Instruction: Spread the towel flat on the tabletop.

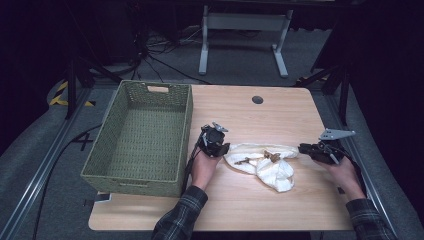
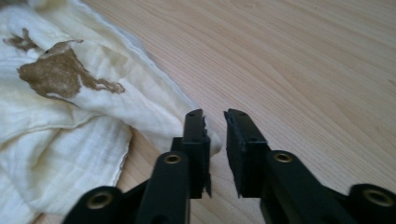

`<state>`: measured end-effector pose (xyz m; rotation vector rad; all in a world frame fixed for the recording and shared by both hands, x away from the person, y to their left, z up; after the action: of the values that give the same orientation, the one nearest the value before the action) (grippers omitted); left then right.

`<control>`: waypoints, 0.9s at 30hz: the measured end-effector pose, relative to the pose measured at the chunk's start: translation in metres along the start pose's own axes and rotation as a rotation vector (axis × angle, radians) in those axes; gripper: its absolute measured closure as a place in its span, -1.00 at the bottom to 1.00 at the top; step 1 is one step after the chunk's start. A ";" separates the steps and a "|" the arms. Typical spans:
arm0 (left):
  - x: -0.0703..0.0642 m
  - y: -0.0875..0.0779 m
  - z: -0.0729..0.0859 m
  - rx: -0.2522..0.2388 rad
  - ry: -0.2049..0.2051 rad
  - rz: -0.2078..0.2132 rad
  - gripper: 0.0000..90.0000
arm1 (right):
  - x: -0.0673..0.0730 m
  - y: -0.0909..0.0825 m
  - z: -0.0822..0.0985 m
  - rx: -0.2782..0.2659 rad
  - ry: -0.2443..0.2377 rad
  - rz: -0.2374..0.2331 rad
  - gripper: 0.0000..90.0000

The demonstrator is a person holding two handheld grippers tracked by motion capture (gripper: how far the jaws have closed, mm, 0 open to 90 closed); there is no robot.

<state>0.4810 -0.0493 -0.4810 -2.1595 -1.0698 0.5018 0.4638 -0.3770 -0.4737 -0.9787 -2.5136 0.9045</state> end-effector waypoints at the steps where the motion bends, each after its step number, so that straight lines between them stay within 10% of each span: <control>1: -0.001 -0.003 -0.002 -0.016 0.004 -0.001 0.37 | 0.001 -0.003 -0.001 -0.010 -0.001 -0.006 0.61; 14: -0.041 -0.036 -0.003 -0.093 0.108 0.145 0.18 | 0.030 -0.023 -0.010 -0.085 -0.018 -0.081 0.42; 27: -0.076 -0.028 0.018 -0.049 0.185 0.254 0.24 | 0.079 -0.009 -0.003 -0.024 -0.060 -0.203 0.38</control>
<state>0.4104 -0.0907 -0.4701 -2.3480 -0.7191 0.3830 0.4032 -0.3266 -0.4624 -0.6968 -2.6210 0.8551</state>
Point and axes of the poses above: each handheld gripper's, and its own axes: y roughly forward along the jaws, z roughly out of its underside, x roughly to its left, the point moved 7 cm from there along y, roughly forward along the jaws, and after that the axes turned 6 degrees about -z, right-handed, at the moved point
